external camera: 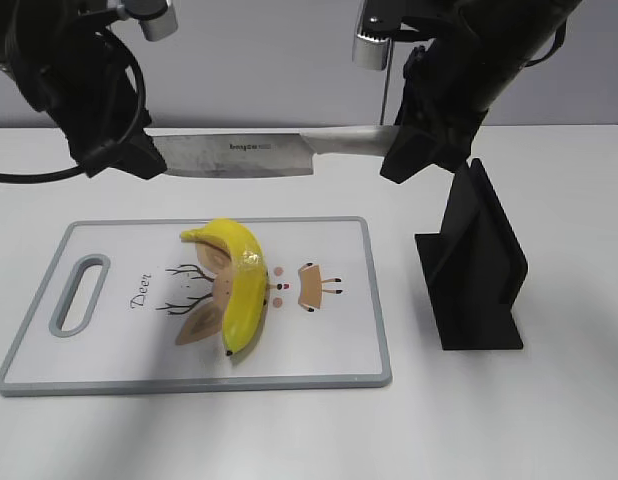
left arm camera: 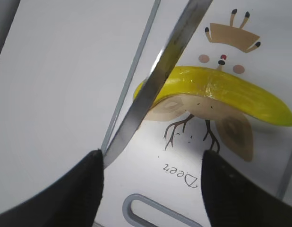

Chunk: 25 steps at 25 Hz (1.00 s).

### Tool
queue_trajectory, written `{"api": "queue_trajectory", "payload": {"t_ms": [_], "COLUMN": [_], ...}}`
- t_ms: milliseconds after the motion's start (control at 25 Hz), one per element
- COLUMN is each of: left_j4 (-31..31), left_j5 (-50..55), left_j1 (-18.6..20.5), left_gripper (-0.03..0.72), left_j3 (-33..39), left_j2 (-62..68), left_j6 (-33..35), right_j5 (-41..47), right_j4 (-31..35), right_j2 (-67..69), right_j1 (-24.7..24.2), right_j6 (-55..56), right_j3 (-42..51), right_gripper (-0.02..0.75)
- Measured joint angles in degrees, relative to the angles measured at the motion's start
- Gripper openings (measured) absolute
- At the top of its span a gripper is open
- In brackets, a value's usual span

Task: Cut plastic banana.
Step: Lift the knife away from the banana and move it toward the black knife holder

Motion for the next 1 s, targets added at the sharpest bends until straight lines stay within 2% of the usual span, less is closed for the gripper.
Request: {"api": "queue_trajectory", "payload": {"t_ms": [80, 160, 280, 440, 600, 800, 1000], "left_j4": [0.61, 2.44, 8.56, 18.73, 21.41, 16.06, 12.94], "left_j5": [-0.31, -1.13, -2.68, -1.38, 5.12, 16.74, 18.3], "left_j1": [0.0, 0.0, 0.0, 0.29, 2.06, 6.27, 8.2], "left_gripper": [0.62, 0.617, 0.609, 0.604, 0.6, 0.595, 0.595], "left_j3": [-0.39, -1.5, -3.4, -5.25, -5.84, -5.84, -3.85], "left_j2": [-0.12, -0.59, -2.12, -4.35, -5.3, -5.4, -7.6], "left_j6": [-1.06, -5.8, -20.1, -38.69, -52.69, -57.32, -57.84], "right_j5": [0.0, 0.06, 0.25, 0.96, 4.01, 8.39, 9.69], "right_j4": [-0.09, -0.14, -0.24, -0.45, -1.56, -2.37, -2.37], "right_j2": [0.0, 0.0, -0.18, -1.35, -2.88, -4.48, -6.84], "right_j1": [-0.08, -0.08, -0.08, -0.08, -0.08, -0.08, -0.08], "right_j6": [0.06, 0.26, 3.58, 13.36, 23.11, 31.63, 39.29], "right_j3": [0.0, 0.0, 0.0, 0.0, 0.0, 0.0, 0.23], "right_gripper": [0.163, 0.163, 0.163, 0.163, 0.163, 0.163, 0.163]}}
